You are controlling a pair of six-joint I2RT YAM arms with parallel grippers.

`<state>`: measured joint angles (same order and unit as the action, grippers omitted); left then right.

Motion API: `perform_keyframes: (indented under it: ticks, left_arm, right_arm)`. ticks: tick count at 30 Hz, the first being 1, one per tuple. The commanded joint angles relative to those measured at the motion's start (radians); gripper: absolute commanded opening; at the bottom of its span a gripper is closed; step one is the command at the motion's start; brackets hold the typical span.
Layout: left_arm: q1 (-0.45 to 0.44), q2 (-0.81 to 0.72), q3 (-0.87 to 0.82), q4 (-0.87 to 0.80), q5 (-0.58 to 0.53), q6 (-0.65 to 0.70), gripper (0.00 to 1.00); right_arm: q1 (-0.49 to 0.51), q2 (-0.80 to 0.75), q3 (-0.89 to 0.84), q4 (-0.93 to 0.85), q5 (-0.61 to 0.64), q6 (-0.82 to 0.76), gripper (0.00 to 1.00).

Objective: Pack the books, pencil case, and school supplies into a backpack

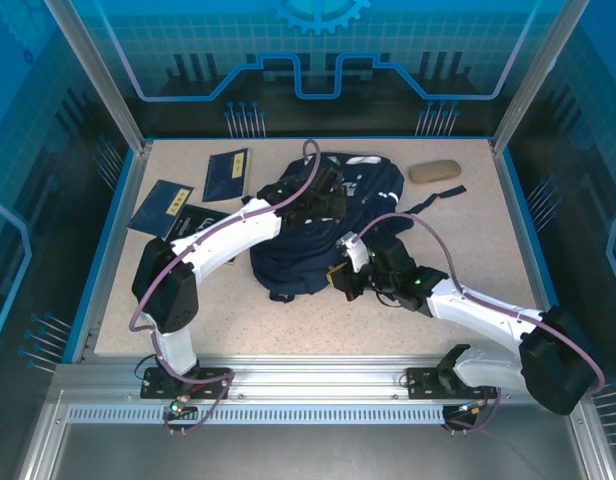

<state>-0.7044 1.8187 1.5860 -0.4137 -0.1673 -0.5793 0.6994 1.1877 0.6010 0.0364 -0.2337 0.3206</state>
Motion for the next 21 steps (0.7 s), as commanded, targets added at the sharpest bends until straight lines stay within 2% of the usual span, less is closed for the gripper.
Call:
perform_keyframes:
  ticks: [1,3,7,10,12,14,18,21]
  left_arm:
    - [0.016,-0.062,-0.05,0.124,-0.015,-0.039,0.0]
    - [0.021,-0.085,-0.095,0.147,0.01,-0.029,0.0]
    - [0.021,-0.121,-0.156,0.177,0.056,-0.018,0.0]
    - [0.02,-0.136,-0.159,0.169,0.094,-0.016,0.0]
    - [0.021,-0.141,-0.15,0.154,0.119,-0.021,0.0]
    - [0.02,-0.145,-0.139,0.138,0.136,-0.025,0.0]
    - [0.021,-0.154,-0.133,0.12,0.162,-0.028,0.0]
    - [0.02,-0.15,-0.123,0.107,0.186,-0.021,0.0]
  right_arm:
    - [-0.003,-0.078,-0.03,0.035,0.026,0.101,0.14]
    - [-0.016,-0.156,-0.054,-0.008,0.062,0.15,0.26]
    - [-0.07,-0.302,-0.06,-0.169,0.137,0.269,0.64]
    - [-0.184,-0.345,-0.032,-0.247,0.034,0.414,0.77]
    - [-0.239,-0.333,-0.008,-0.258,-0.049,0.517,0.79]
    - [-0.256,-0.3,0.016,-0.278,-0.079,0.607,0.79]
    - [-0.255,-0.188,0.041,-0.203,-0.195,0.723,0.78]
    - [-0.247,-0.117,0.049,-0.131,-0.231,0.778,0.74]
